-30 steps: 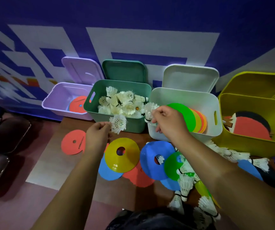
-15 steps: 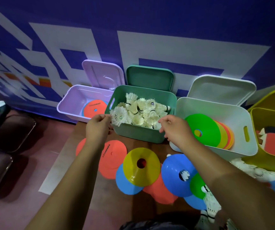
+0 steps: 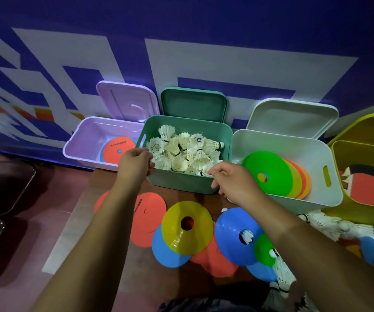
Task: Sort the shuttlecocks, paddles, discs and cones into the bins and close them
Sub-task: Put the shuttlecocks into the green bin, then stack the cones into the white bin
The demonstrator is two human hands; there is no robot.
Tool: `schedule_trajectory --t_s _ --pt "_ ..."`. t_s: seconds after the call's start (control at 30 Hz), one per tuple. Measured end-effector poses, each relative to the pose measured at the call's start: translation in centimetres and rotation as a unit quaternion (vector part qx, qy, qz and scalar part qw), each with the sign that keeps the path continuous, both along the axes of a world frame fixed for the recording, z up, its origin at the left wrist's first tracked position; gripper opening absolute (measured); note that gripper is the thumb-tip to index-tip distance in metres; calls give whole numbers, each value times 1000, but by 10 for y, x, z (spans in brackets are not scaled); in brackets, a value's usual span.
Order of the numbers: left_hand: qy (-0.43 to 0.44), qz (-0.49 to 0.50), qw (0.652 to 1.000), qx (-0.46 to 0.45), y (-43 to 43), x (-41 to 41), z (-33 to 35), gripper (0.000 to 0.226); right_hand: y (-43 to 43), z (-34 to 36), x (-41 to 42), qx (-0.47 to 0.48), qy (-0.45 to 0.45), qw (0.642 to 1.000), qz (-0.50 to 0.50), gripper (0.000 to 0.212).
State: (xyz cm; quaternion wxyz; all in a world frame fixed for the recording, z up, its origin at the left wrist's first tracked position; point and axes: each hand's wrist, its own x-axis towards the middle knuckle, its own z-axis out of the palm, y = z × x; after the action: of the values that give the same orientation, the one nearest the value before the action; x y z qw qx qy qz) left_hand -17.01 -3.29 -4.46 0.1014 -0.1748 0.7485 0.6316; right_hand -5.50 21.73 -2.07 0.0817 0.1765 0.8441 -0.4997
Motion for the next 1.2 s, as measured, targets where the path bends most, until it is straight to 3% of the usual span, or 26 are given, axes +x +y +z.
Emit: schedule_trajectory --t_s 0.23,0.57,0.87,1.1,1.2 --pt "-4 -32 999 -16 32 57 -9 18 25 -7 23 -21 0 1000 -5 19" --pt "-50 -183 975 -112 94 162 -52 14 71 -42 97 -62 -27 997 -38 19" --pt "-65 -340 916 -202 169 220 -82 16 133 -70 159 -51 -39 995 -72 19" --pt "-50 -423 830 -361 199 245 -112 49 165 -102 199 -20 -76 994 -79 19" --pt "-49 -417 822 -385 197 250 -117 35 174 -108 204 -3 -78 995 -69 17"
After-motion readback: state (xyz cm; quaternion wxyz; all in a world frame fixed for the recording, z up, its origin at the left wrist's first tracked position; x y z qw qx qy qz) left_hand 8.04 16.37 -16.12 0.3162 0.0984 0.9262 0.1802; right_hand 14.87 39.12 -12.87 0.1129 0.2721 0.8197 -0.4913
